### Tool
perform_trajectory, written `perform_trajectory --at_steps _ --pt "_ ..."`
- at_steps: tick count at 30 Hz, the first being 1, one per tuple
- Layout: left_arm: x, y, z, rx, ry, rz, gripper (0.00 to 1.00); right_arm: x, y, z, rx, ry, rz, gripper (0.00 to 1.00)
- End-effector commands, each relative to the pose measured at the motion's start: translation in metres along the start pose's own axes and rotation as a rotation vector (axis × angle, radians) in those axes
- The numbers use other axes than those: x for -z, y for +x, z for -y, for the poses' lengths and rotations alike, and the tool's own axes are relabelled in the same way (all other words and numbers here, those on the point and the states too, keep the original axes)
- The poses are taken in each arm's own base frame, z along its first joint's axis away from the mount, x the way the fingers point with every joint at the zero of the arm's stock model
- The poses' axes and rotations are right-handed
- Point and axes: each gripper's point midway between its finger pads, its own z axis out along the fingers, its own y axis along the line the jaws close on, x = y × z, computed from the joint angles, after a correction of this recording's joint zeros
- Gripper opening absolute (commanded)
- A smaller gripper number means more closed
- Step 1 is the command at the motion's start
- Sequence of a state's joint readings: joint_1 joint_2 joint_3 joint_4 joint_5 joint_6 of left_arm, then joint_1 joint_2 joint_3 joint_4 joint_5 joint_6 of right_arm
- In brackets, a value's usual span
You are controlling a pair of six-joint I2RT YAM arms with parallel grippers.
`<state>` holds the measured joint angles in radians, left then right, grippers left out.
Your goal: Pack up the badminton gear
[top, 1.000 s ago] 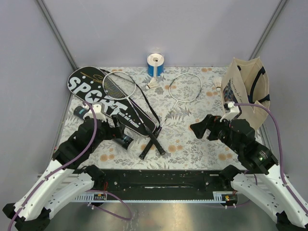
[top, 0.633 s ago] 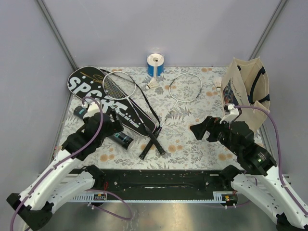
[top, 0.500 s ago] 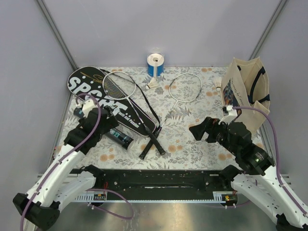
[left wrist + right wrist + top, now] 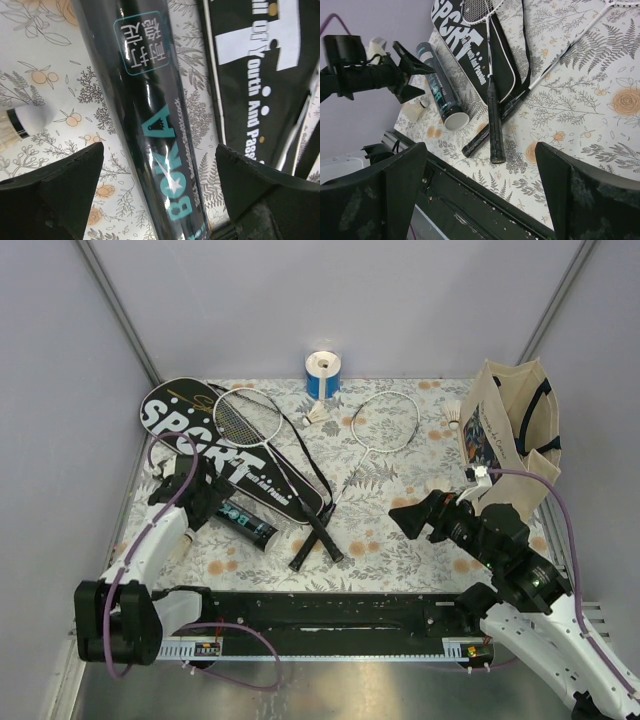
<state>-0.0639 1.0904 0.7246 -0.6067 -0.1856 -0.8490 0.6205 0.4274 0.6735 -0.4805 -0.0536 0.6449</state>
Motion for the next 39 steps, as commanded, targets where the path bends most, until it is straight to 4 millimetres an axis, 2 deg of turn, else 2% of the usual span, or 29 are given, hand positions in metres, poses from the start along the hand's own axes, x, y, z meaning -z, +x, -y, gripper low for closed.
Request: perform_trajectory --at_steps 1,6,11,16,20,22,24,28,32,37,39 --pt "-0.018 -0.001 0.014 0.061 0.057 -0.023 0.95 0.002 -0.007 -0.013 0.018 -0.067 0.026 0.99" --pt "-0.037 0.015 0.004 0.076 0.000 -0.086 0.95 0.001 -0.004 -0.013 0.014 -0.073 0.014 0.99" --pt "-0.053 0.027 0.003 0.098 -0.013 -0.132 0.93 0.005 -0.001 -0.023 0.031 -0.125 -0.009 0.99" --pt "-0.056 0.037 0.001 0.118 -0.009 -0.173 0.78 0.006 0.000 -0.021 0.044 -0.121 -0.011 0.99" --pt "-0.036 0.033 0.009 0.149 0.056 -0.157 0.66 0.007 0.006 -0.019 0.068 -0.127 -0.027 0.97" --pt "-0.020 0.027 0.018 0.168 0.121 -0.140 0.58 0.007 0.009 -0.021 0.068 -0.150 -0.030 0.93" --pt "-0.004 0.023 0.025 0.188 0.182 -0.120 0.54 0.004 0.013 -0.023 0.052 -0.181 -0.034 0.89" --pt "0.027 0.022 0.038 0.237 0.301 -0.115 0.52 -0.006 0.016 -0.036 -0.019 -0.274 -0.023 0.82" --pt "0.058 0.023 0.051 0.295 0.437 -0.121 0.52 -0.023 0.014 -0.037 -0.042 -0.285 -0.012 0.75" --pt "0.078 0.025 0.054 0.339 0.526 -0.119 0.48 -0.047 0.013 -0.036 -0.058 -0.240 -0.014 0.67" --pt "0.082 0.027 0.053 0.359 0.541 -0.118 0.45 -0.055 0.014 -0.048 -0.051 -0.265 -0.013 0.65"
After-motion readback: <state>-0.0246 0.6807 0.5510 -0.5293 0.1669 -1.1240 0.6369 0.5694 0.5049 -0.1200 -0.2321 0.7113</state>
